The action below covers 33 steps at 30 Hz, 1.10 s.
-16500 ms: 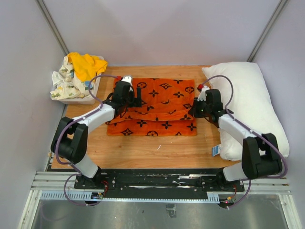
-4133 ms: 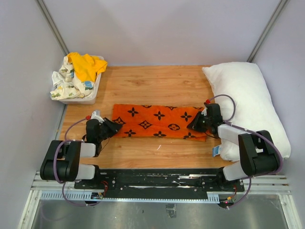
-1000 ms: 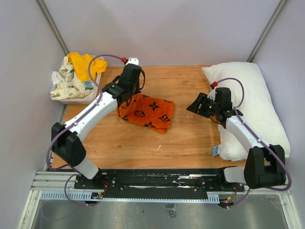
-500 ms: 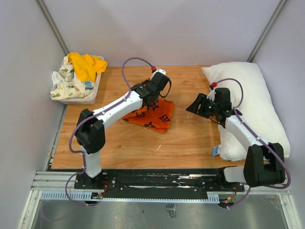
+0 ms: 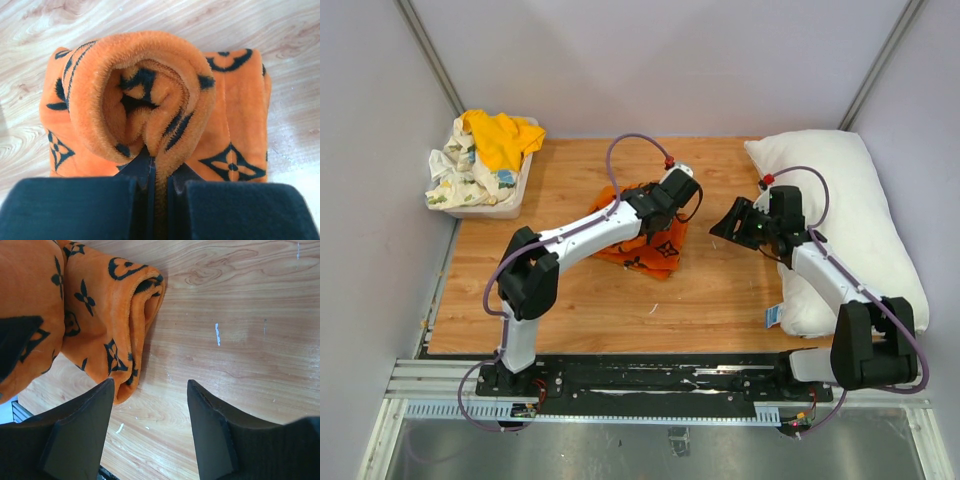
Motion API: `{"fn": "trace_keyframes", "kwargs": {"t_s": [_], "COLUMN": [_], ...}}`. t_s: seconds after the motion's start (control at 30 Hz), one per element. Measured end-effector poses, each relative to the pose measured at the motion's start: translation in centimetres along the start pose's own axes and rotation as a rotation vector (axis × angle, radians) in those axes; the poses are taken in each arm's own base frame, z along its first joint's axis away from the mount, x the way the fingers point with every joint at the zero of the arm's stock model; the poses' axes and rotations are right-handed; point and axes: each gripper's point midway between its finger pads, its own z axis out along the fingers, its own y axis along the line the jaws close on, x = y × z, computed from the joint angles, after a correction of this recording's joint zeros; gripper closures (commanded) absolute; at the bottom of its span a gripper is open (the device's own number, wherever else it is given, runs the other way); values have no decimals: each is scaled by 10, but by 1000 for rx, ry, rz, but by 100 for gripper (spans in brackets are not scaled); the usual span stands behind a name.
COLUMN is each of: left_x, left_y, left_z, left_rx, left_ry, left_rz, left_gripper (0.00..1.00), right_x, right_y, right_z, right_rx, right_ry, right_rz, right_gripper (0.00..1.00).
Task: Remove the pillowcase from the pillow
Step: Fold the pillowcase at the center of the board.
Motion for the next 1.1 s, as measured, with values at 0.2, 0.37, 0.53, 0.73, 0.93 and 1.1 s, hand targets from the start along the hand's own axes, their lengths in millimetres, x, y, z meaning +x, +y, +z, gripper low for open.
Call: {"fn": "trace_keyframes", "kwargs": {"t_s": [0.2,0.37,0.53,0.73,0.93,1.1], "left_x": [14,27,44,48,38,-4], "left_y": [-20,-31,-39,-44,-66,-76], "left_z": [2,10,21,26,19,-23], "left_rx": [26,57,66,67,203,536], "left_ry": [19,46,80,85,67,-32], "left_rz": [42,45,57,57,37,-101], "left_gripper": [90,77,53,20,4,4], "right_x": [5,10,10,13,11,12], "right_y": [-3,-6,-6,-7,-7,15], "right_z": [7,9,9,9,4,-7], "right_rx": [-9,-6,-6,-4,9,29], "right_ry": [19,31,32,37,20,-27], "right_rz": [10,17,18,20,10,-111], "right_gripper": [38,37,35,34,25,23]}}
